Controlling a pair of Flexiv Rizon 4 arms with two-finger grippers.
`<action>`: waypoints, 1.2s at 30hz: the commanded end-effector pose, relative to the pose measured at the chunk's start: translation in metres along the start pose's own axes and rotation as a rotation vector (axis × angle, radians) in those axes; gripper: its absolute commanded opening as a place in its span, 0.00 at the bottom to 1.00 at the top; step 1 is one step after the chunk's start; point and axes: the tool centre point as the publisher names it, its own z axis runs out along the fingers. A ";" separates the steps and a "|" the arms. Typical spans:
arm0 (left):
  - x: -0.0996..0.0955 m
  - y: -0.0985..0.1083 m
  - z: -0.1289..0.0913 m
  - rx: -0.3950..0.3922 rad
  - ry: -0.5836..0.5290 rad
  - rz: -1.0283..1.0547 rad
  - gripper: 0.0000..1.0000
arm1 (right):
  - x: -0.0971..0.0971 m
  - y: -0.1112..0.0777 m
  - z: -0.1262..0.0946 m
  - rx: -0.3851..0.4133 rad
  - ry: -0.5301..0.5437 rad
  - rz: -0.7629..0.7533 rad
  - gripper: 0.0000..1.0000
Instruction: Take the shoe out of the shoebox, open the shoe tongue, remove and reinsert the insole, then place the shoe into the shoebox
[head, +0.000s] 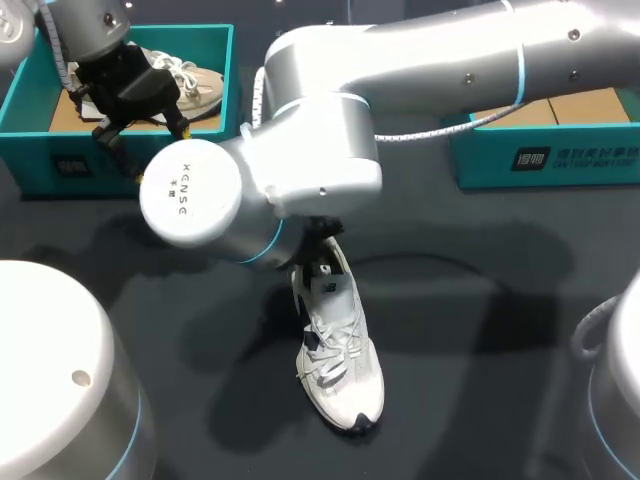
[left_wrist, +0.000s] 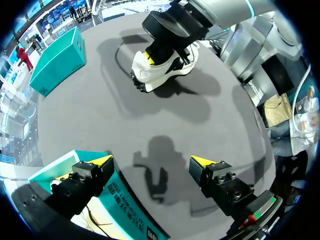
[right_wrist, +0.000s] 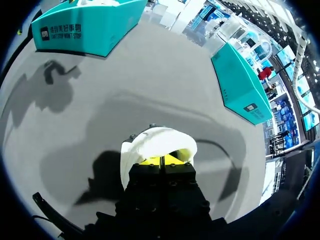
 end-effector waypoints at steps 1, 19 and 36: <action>0.000 0.000 0.000 -0.002 0.002 0.001 1.00 | -0.007 -0.014 0.013 -0.067 0.048 0.132 0.00; 0.000 0.000 0.000 -0.002 0.002 0.001 1.00 | 0.020 -0.026 0.046 0.058 0.095 0.066 0.00; 0.000 0.000 0.000 -0.002 0.002 0.001 1.00 | 0.000 -0.038 0.012 0.048 0.072 0.089 0.00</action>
